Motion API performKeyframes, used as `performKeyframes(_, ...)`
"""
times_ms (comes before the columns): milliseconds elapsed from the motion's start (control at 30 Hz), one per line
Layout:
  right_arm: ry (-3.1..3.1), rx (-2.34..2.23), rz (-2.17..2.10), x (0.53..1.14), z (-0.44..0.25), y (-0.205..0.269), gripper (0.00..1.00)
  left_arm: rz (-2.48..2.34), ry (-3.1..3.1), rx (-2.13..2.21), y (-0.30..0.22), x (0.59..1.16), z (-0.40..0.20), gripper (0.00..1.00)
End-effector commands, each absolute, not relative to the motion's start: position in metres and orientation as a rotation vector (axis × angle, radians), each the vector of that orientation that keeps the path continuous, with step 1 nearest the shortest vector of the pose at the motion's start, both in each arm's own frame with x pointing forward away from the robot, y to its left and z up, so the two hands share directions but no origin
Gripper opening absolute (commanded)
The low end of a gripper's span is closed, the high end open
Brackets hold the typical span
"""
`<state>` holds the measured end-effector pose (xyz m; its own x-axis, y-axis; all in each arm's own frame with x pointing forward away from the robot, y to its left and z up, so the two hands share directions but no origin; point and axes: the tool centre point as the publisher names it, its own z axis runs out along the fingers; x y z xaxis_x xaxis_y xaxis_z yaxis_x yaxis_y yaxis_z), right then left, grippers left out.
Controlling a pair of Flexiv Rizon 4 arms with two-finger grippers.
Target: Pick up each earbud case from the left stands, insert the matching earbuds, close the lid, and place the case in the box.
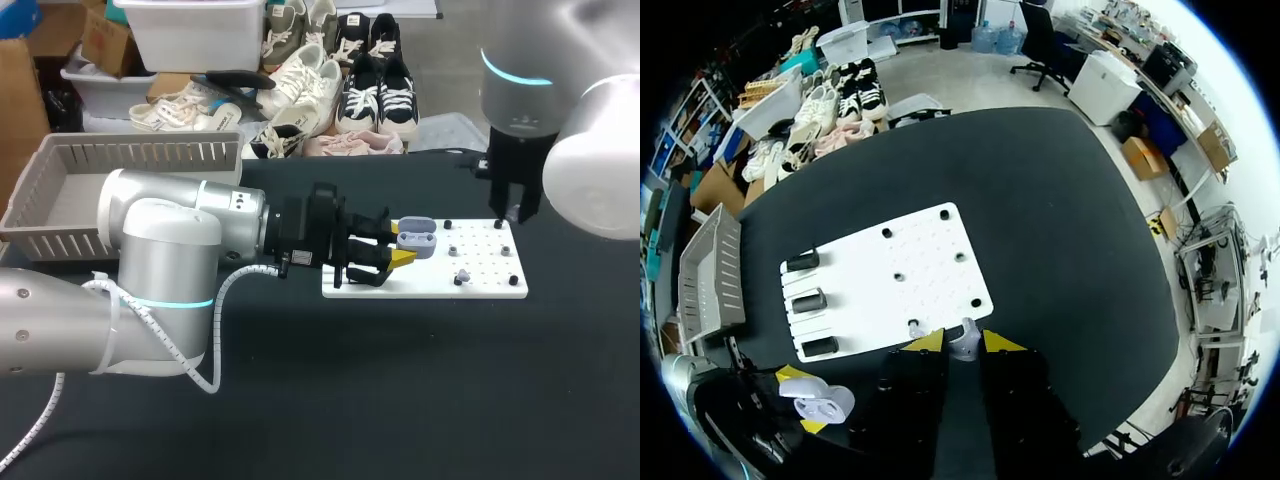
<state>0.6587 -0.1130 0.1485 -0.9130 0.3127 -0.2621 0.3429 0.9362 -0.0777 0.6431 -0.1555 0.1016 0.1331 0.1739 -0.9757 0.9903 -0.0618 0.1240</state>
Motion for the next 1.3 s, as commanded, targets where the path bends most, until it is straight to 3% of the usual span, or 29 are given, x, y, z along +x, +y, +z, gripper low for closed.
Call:
performKeyframes(33,2.844,0.474,-0.214,0.650,0.159,-0.103,0.00,-1.059,1.213,1.434,-0.155,0.643,0.101,0.00)
performKeyframes(833,2.868,0.484,-0.232,0.654,0.149,-0.099,0.00,-1.059,1.213,1.434,-0.155,0.643,0.101,0.00)
performKeyframes(1300,2.858,0.373,-0.218,0.611,0.221,-0.068,0.00,-1.059,1.213,1.434,-0.155,0.643,0.101,0.00)
